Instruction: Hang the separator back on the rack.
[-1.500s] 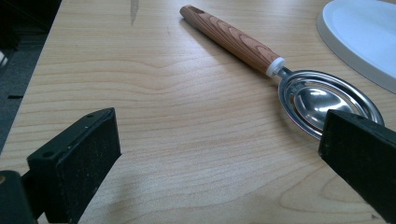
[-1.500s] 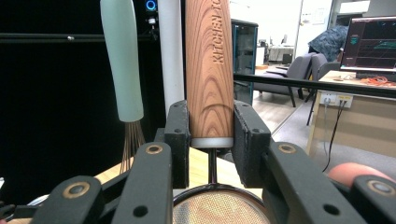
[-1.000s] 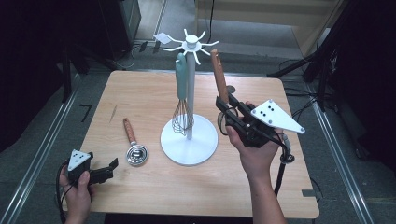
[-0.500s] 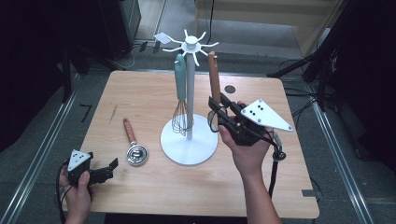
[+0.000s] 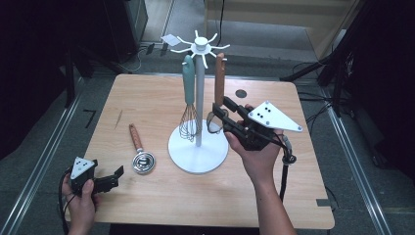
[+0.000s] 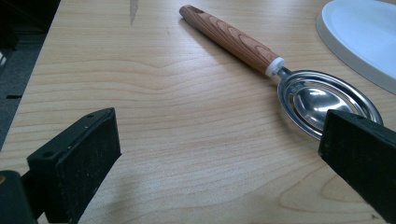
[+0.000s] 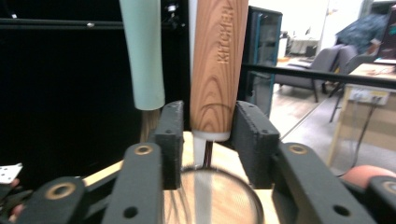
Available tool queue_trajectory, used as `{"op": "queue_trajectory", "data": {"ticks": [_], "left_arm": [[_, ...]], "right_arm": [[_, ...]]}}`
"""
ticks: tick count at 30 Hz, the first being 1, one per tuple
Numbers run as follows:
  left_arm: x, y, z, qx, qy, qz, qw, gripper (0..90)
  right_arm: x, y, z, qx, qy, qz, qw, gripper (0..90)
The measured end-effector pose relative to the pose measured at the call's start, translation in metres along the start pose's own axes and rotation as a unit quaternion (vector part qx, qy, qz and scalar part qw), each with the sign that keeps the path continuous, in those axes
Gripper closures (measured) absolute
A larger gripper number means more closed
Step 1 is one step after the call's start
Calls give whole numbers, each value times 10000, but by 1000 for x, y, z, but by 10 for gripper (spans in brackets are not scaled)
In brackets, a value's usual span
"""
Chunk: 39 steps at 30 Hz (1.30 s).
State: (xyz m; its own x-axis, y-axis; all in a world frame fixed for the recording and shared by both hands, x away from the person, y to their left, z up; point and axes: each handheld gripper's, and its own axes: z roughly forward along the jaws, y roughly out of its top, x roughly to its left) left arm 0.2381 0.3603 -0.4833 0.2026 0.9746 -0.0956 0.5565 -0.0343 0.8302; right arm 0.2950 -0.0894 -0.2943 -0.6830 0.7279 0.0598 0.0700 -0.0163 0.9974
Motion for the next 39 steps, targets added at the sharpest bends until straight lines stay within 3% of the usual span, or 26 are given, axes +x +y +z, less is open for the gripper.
{"op": "queue_trajectory", "data": {"ticks": [3, 10, 16, 21, 27, 32, 39], "left_arm": [[0, 0, 0, -8, 6, 2, 10000, 0], [0, 0, 0, -3, -8, -1, 10000, 0], [0, 0, 0, -2, -9, 8, 10000, 0], [0, 0, 0, -1, -21, -5, 10000, 0], [0, 0, 0, -2, -7, 0, 10000, 0], [0, 0, 0, 1, -11, 7, 10000, 0], [0, 0, 0, -1, 5, 12, 10000, 0]], "right_arm": [[2, 5, -1, -30, -18, 27, 10000, 646], [0, 21, 0, -242, -301, -67, 9992, 900], [-4, 30, 7, -455, -447, -35, 9980, 900], [-5, 36, 13, -732, -530, -444, 9949, 900], [-10, 52, 16, -954, -732, -483, 9916, 900], [-13, 62, 13, -1166, -619, -345, 9906, 900], [-11, 69, 14, -1177, -373, -348, 9917, 900]]}}
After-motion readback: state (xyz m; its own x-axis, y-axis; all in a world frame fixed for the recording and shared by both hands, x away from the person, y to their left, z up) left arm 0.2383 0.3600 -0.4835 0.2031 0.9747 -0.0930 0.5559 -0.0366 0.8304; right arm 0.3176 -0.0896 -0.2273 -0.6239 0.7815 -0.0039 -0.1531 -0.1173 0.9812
